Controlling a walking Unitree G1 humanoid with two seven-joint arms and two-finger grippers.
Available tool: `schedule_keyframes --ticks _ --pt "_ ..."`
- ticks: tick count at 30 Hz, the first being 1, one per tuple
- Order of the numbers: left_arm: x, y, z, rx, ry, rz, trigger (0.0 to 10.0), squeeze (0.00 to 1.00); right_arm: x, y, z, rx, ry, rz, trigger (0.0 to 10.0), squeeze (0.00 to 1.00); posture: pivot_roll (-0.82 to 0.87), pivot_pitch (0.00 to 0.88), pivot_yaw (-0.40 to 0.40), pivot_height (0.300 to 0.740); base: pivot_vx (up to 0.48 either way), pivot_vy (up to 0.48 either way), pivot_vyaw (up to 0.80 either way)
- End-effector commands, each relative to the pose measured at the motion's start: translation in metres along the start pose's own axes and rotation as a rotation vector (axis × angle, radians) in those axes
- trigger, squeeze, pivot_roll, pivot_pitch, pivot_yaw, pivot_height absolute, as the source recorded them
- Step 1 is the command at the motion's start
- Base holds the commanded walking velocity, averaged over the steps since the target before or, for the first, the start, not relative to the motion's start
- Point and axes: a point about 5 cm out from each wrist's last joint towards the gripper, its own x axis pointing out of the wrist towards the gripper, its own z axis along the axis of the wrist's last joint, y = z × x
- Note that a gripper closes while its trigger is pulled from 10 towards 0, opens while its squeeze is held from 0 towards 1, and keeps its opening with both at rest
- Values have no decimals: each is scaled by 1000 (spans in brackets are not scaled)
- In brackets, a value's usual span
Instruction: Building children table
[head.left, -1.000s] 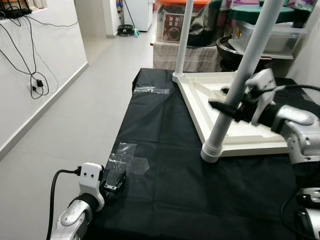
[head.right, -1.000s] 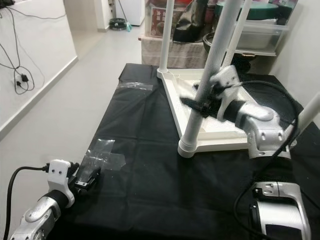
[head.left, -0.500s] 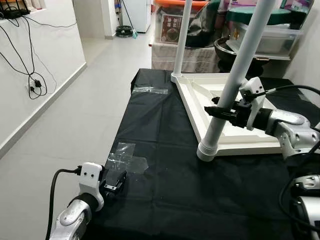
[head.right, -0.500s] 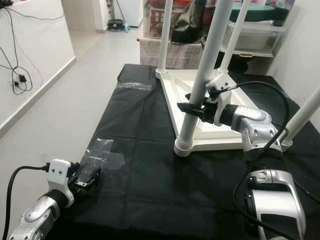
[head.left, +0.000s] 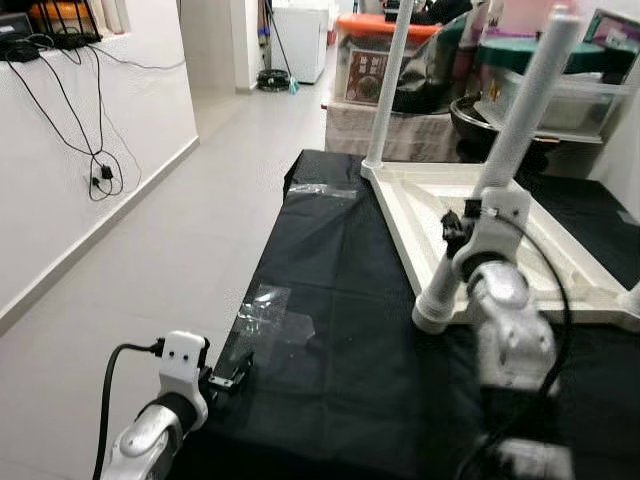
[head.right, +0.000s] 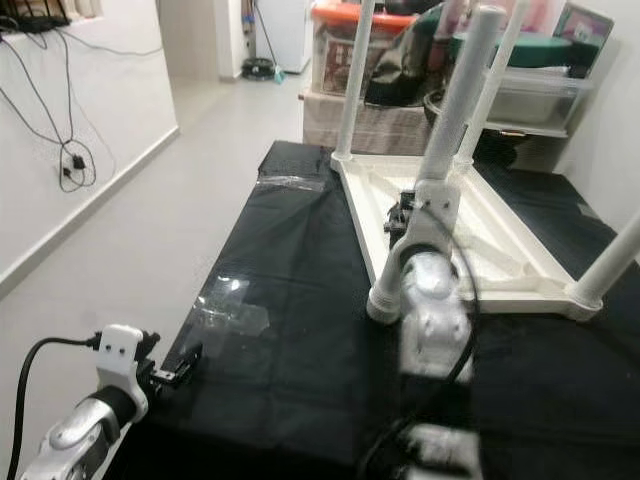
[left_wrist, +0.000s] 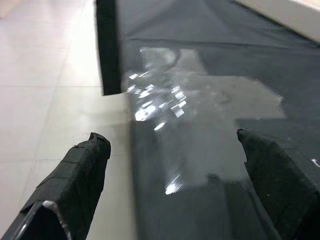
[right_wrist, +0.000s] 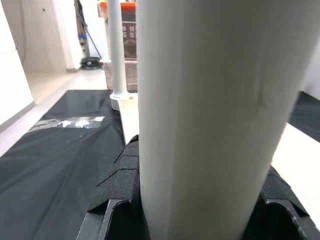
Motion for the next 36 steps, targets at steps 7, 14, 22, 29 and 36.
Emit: schedule_keyframes --ticks 7,14,22,29,36 --pt "1 -3 -5 -2 22 -7 10000 0 -3 11 -8 20 107 61 10000 412 64 0 -70 740 0 0 0" --pt "1 -5 -6 -7 24 -11 10000 0 0 15 30 79 -31 466 10000 933 57 0 -65 740 0 0 0" --pt "2 -4 -4 -1 21 -11 10000 0 -19 -14 36 -138 -40 1101 10000 0 66 0 -71 740 0 0 0" --pt "1 -3 -6 3 23 -12 10000 0 -1 -30 27 -199 35 1144 10000 0 68 0 -70 740 0 0 0" --pt "2 -4 -5 4 18 -13 10000 0 19 -21 22 -201 67 1139 0 0 85 0 -82 740 0 0 0"
